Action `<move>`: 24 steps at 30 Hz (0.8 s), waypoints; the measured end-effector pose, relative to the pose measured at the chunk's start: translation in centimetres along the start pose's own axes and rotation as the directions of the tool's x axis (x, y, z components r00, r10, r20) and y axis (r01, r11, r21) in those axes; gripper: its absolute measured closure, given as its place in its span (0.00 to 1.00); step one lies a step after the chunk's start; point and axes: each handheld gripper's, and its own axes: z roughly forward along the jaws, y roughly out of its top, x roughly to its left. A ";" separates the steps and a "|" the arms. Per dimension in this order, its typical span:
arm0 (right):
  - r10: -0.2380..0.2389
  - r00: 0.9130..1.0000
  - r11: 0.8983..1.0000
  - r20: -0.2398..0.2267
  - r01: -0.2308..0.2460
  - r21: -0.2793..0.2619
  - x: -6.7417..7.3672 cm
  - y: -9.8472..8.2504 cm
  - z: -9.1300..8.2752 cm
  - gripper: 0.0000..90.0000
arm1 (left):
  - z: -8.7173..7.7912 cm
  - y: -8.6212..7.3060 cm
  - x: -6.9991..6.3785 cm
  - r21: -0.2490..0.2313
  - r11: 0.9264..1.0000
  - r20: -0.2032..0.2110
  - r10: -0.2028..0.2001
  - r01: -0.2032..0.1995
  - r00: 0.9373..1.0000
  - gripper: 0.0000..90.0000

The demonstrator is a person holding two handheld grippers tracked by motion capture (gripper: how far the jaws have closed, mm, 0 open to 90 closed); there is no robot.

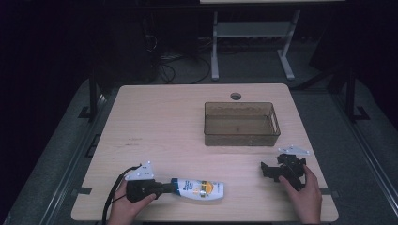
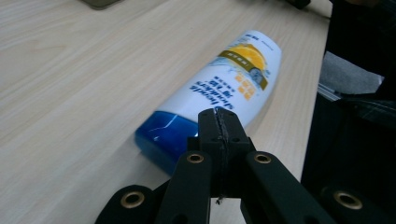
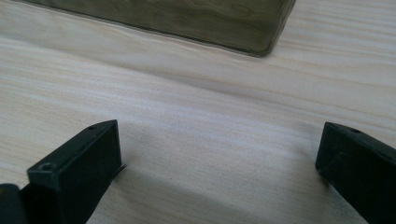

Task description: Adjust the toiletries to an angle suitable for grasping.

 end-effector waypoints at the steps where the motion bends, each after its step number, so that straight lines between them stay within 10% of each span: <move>1: 0.000 1.000 1.000 0.000 0.000 0.000 0.0 0.0 0.0 0.00 | 0.1 0.0 -0.1 0.002 1.000 0.007 0.003 -0.003 1.000 1.00; 24: 0.000 1.000 1.000 0.000 0.000 0.000 0.0 0.0 0.0 0.00 | 2.2 -0.3 -0.8 0.083 0.996 0.034 0.022 -0.024 0.999 1.00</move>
